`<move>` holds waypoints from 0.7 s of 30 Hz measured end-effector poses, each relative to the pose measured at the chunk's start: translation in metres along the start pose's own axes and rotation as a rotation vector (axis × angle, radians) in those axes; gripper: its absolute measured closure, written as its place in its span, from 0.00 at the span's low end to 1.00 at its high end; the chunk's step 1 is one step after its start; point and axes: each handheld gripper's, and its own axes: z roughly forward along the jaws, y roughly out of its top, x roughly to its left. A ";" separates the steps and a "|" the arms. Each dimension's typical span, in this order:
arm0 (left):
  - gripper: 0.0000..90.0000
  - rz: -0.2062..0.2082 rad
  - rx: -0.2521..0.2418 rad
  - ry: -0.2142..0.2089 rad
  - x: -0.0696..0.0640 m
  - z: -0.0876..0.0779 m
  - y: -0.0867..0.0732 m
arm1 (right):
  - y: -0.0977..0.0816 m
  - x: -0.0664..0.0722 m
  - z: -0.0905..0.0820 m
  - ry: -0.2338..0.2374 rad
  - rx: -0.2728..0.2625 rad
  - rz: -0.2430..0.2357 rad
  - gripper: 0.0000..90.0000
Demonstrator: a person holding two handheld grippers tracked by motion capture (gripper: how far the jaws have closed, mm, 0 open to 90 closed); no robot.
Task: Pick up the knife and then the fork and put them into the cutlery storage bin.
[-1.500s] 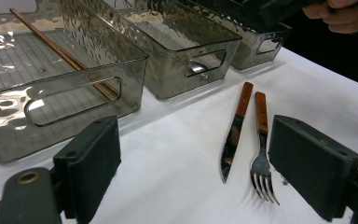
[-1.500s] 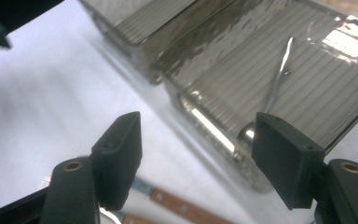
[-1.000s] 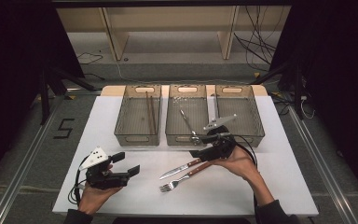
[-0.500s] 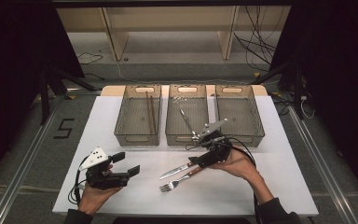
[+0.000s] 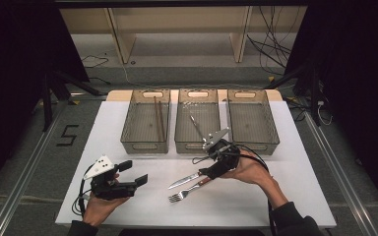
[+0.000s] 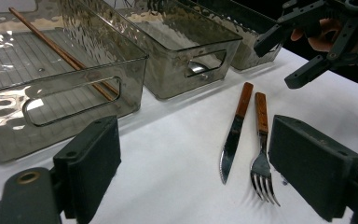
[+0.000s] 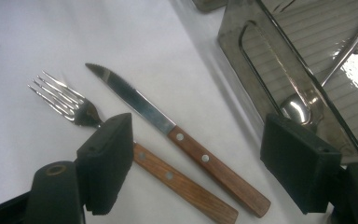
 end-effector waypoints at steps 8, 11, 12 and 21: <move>0.18 -0.006 -0.004 -0.003 0.000 0.001 0.001 | 0.003 -0.004 0.007 -0.007 0.038 -0.042 0.32; 0.18 -0.005 -0.003 -0.002 0.000 0.001 0.001 | 0.003 -0.006 0.011 -0.003 0.050 -0.046 0.32; 0.18 -0.006 -0.004 -0.002 0.000 0.001 0.001 | 0.003 -0.007 0.011 -0.005 0.062 -0.046 0.32; 0.18 0.002 -0.023 0.006 0.000 -0.004 0.001 | 0.008 -0.009 0.021 -0.018 0.120 -0.122 0.37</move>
